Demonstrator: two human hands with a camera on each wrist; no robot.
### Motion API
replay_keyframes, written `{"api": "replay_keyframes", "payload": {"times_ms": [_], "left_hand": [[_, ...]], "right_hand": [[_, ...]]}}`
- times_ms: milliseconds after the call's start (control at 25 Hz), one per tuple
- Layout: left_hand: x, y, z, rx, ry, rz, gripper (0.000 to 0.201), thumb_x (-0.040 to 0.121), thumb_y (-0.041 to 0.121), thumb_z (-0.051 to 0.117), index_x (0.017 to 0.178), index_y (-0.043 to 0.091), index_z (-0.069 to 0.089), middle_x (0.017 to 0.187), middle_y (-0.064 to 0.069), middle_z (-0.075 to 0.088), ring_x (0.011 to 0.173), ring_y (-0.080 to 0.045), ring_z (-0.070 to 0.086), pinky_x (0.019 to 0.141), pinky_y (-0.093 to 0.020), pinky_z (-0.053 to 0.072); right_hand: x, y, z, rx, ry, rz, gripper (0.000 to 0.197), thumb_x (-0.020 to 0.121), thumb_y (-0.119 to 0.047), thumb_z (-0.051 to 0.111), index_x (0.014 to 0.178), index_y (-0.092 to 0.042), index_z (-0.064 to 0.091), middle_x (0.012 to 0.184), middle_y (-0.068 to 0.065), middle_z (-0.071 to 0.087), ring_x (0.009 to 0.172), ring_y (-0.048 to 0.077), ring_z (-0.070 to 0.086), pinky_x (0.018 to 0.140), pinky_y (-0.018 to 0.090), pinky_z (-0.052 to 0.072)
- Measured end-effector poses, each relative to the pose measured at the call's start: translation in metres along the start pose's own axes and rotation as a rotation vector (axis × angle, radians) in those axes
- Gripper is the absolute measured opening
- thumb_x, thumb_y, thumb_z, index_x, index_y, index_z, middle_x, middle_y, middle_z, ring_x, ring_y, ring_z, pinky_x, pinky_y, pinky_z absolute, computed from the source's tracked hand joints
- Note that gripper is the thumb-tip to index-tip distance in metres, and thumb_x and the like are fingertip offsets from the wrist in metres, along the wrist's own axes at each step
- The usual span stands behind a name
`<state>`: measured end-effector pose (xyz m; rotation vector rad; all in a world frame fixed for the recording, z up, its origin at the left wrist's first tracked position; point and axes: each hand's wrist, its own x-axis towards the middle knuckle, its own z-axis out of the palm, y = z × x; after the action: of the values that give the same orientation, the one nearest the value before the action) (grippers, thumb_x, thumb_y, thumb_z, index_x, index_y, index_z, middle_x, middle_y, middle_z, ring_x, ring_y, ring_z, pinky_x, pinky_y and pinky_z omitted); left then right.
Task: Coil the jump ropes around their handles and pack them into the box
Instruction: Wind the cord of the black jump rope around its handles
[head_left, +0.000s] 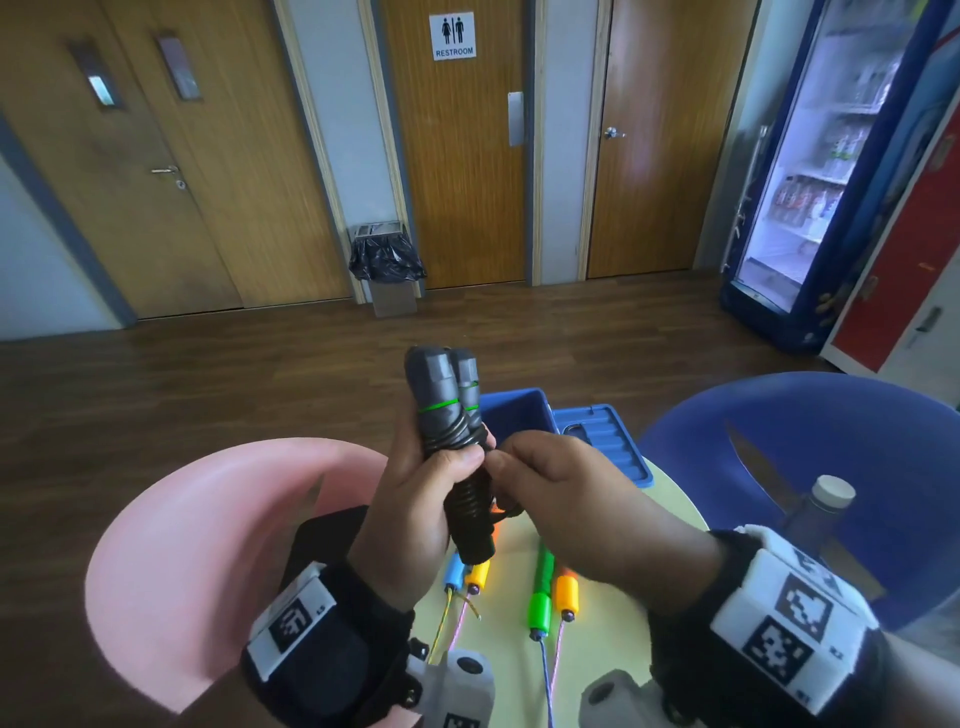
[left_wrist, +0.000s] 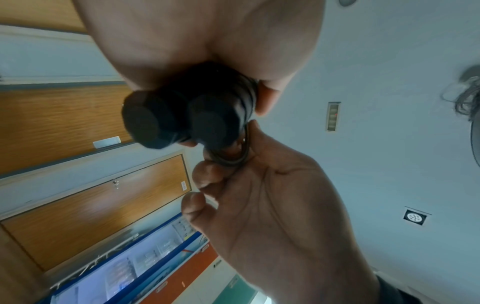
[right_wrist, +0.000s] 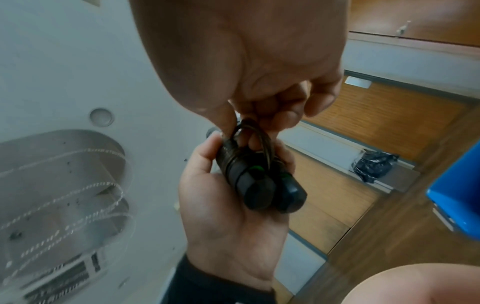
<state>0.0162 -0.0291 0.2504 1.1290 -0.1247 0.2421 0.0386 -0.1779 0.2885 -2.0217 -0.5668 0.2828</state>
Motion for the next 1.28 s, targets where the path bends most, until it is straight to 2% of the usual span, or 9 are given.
{"api": "replay_keyframes", "payload": {"times_ms": [160,280,400,520,640,760,1000,1080,1280], "left_hand": [[0.01,-0.013,0.019,0.024,0.046,0.011,0.06,0.067,0.024,0.065,0.117,-0.004,0.047,0.092,-0.017,0.056,0.08,-0.03,0.056,0.073,-0.044,0.05],[0.016,-0.026,0.043,0.034,0.06,0.013,0.065,0.065,0.026,0.065,0.121,-0.002,0.047,0.091,-0.015,0.059,0.08,-0.026,0.058,0.07,-0.035,0.052],[0.022,-0.045,0.074,0.03,0.133,0.025,0.065,0.066,0.024,0.066,0.123,0.0,0.049,0.091,-0.014,0.062,0.079,-0.025,0.062,0.064,-0.033,0.053],[0.032,-0.068,0.109,0.043,0.171,0.044,0.052,0.073,0.013,0.061,0.122,0.0,0.049,0.091,-0.013,0.062,0.078,-0.02,0.064,0.063,-0.027,0.054],[0.041,-0.086,0.142,0.103,0.193,0.076,0.057,0.071,0.016,0.063,0.124,0.0,0.048,0.093,-0.015,0.061,0.082,-0.019,0.064,0.066,-0.025,0.054],[0.045,-0.104,0.172,0.175,0.217,0.115,0.049,0.076,0.011,0.054,0.123,-0.001,0.045,0.09,-0.016,0.057,0.076,-0.016,0.061,0.064,-0.022,0.053],[0.041,-0.129,0.203,0.411,0.227,0.186,0.061,0.076,0.028,0.062,0.13,0.012,0.041,0.095,-0.019,0.06,0.083,-0.019,0.062,0.074,-0.025,0.053],[0.044,-0.13,0.206,0.406,0.216,0.177,0.061,0.073,0.032,0.06,0.128,0.01,0.043,0.094,-0.019,0.058,0.082,-0.019,0.06,0.074,-0.028,0.053],[0.053,-0.124,0.206,0.335,0.142,0.139,0.057,0.068,0.027,0.061,0.116,0.0,0.048,0.086,-0.014,0.059,0.071,-0.024,0.058,0.064,-0.033,0.051]], "right_hand": [[0.002,0.016,-0.029,-0.053,-0.036,0.033,0.025,0.1,-0.031,0.051,0.086,-0.017,0.067,0.089,0.005,0.069,0.074,0.015,0.059,0.073,0.032,0.049],[0.0,0.027,-0.044,-0.22,0.016,-0.122,0.026,0.101,-0.028,0.047,0.085,-0.011,0.059,0.08,0.003,0.062,0.075,0.013,0.053,0.062,0.022,0.04],[-0.001,0.042,-0.069,-0.19,0.03,-0.19,0.026,0.101,-0.022,0.048,0.08,-0.008,0.055,0.074,0.004,0.059,0.079,0.017,0.05,0.065,0.025,0.038],[0.0,0.062,-0.102,-0.125,0.04,-0.159,0.029,0.1,-0.021,0.05,0.075,-0.008,0.053,0.067,0.004,0.056,0.069,0.017,0.049,0.059,0.028,0.037],[-0.001,0.08,-0.133,-0.093,0.074,-0.153,0.032,0.099,-0.021,0.05,0.069,-0.01,0.049,0.057,-0.006,0.049,0.056,0.01,0.044,0.051,0.022,0.034],[-0.002,0.099,-0.159,-0.139,0.046,-0.177,0.032,0.098,-0.021,0.05,0.067,-0.011,0.048,0.056,-0.004,0.049,0.059,0.01,0.046,0.051,0.021,0.035],[-0.002,0.136,-0.185,0.029,-0.075,-0.015,0.036,0.099,-0.022,0.05,0.067,-0.008,0.049,0.054,-0.008,0.043,0.05,0.005,0.037,0.049,0.018,0.033],[-0.002,0.144,-0.192,0.054,-0.108,-0.013,0.037,0.1,-0.027,0.051,0.07,-0.005,0.051,0.057,-0.005,0.046,0.051,0.006,0.038,0.051,0.019,0.034],[-0.01,0.151,-0.212,-0.01,-0.092,-0.122,0.029,0.096,-0.036,0.059,0.072,-0.021,0.065,0.068,-0.002,0.067,0.051,0.005,0.046,0.051,0.02,0.037]]}}
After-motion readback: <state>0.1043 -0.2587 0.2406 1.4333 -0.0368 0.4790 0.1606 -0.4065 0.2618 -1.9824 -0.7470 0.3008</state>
